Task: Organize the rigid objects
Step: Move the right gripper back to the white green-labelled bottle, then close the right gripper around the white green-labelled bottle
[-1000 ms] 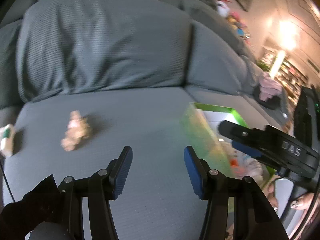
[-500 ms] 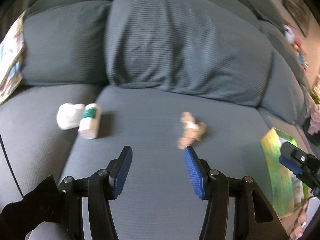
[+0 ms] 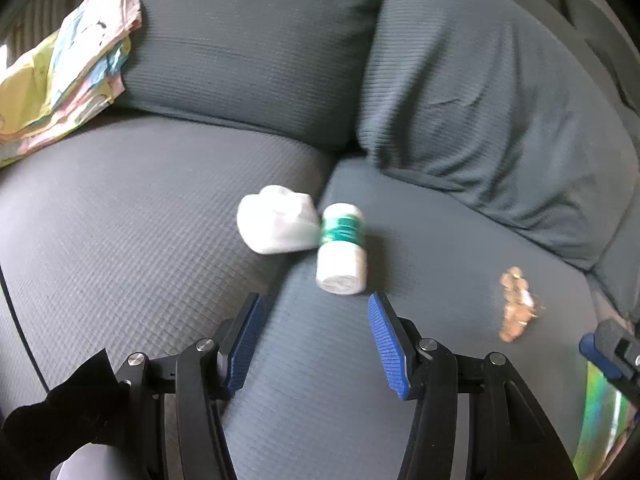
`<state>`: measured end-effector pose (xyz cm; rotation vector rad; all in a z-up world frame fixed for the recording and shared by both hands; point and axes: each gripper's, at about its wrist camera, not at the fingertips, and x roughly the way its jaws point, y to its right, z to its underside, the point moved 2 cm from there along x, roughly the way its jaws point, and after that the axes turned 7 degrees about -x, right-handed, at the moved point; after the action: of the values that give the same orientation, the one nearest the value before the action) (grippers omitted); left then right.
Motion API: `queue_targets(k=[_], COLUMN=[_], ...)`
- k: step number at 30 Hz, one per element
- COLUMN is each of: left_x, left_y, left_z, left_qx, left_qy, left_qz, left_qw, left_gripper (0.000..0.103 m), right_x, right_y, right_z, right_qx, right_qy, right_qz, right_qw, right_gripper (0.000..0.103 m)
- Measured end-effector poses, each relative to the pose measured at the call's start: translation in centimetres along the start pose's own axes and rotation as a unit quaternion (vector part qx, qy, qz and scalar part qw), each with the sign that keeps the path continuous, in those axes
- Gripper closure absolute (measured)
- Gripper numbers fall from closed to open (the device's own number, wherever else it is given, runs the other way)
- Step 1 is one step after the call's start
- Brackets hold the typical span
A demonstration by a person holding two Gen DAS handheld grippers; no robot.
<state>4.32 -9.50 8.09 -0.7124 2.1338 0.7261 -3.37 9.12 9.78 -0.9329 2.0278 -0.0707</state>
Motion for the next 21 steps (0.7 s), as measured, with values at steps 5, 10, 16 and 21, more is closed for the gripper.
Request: queue_targets(k=[5, 10, 16, 21], left_x=[2.0, 3.4, 5.1, 6.6], left_y=[-1.2, -1.8, -1.7, -1.8], left_z=[-1.3, -1.8, -2.4, -2.5], left_qx=[-0.001, -0.016, -0.030, -0.044], left_qy=[-0.008, -0.029, -0.057, -0.080], left_qz=[-0.007, 0.018, 0.048, 0.066], left_qw=[0.9999, 0.9993, 0.9968, 0.9937], left_gripper=[0.048, 0.048, 0.048, 0.048], right_x=[4.8, 9.8, 15.9, 18.3], right_y=[-2.3, -4.0, -5.1, -5.6], right_z=[-2.9, -4.9, -6.0, -6.5], right_qx=[0.001, -0.021, -0.030, -0.032], right_qy=[-0.028, -0.067, -0.125, -0.148], right_qz=[-0.035, -0.016, -0.024, -0.040], right_qw=[0.999, 0.997, 0.991, 0.988], right_gripper=[0.028, 0.030, 0.046, 0.053])
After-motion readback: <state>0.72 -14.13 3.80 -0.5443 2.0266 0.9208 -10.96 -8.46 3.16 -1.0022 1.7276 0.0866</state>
